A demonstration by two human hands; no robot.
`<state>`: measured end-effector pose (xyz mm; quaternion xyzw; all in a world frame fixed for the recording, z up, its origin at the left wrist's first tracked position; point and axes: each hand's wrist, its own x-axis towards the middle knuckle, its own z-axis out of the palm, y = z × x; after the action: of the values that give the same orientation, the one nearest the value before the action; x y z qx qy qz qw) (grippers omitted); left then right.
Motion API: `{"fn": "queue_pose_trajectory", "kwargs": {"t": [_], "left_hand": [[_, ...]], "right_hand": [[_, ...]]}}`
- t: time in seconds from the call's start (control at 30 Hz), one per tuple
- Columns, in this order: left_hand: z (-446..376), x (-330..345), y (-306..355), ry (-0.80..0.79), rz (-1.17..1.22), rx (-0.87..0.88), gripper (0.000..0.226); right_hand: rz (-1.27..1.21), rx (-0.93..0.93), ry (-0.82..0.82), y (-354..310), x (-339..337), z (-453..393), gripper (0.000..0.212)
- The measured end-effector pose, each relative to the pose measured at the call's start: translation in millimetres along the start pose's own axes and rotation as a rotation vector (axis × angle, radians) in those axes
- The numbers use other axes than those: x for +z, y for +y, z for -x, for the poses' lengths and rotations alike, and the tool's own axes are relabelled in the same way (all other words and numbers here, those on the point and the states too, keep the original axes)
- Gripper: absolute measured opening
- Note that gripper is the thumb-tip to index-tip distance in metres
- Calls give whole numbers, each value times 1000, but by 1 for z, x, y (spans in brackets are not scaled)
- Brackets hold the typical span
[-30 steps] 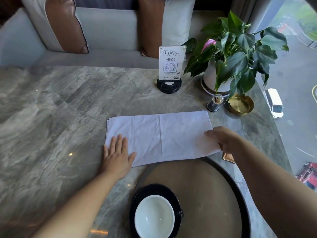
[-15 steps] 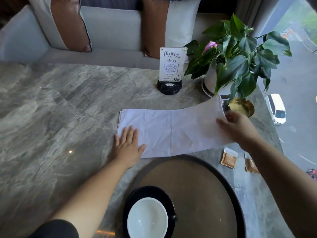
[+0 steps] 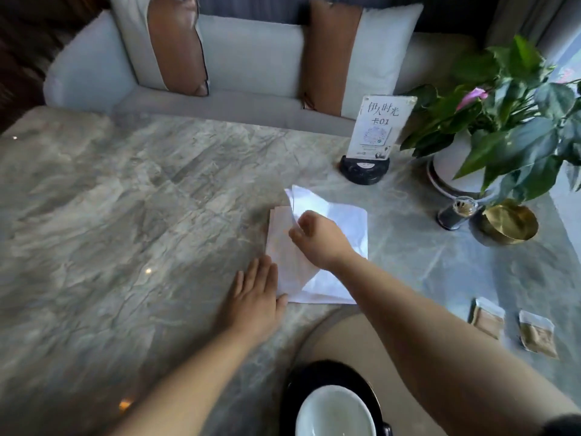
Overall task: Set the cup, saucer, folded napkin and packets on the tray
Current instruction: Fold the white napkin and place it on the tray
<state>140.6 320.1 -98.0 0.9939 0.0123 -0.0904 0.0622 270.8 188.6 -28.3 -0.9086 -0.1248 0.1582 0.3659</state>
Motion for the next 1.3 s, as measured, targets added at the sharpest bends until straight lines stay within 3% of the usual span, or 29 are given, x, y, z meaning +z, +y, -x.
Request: {"fn": "queue_pose_trajectory", "kwargs": {"t": [0.3, 0.47, 0.57, 0.67, 0.7, 0.8, 0.93, 1.1, 1.3], "left_hand": [[17, 3, -26, 62, 43, 82, 61], [20, -5, -40, 92, 197, 97, 62], [24, -12, -46, 182, 346, -25, 61], [18, -19, -33, 273, 368, -20, 50], [13, -20, -24, 284, 345, 32, 49], [-4, -16, 4, 194, 190, 144, 54], [-7, 3, 8, -14, -23, 96, 64], [-34, 3, -6, -152, -155, 178, 64], [-124, -32, 21, -90, -303, 155, 54]], "right_hand": [[114, 92, -40, 0, 62, -12, 14], [161, 33, -311, -3, 66, -5, 48], [63, 20, -155, 17, 39, -4, 51], [275, -67, 100, 63, 5, -7, 28], [384, -90, 108, 80, -4, -8, 19], [658, -168, -34, 114, -23, -11, 38], [736, -211, -172, 123, -33, -10, 50], [795, -147, -134, 129, -43, 7, 50], [825, 24, -60, 152, -72, 51, 50]]}}
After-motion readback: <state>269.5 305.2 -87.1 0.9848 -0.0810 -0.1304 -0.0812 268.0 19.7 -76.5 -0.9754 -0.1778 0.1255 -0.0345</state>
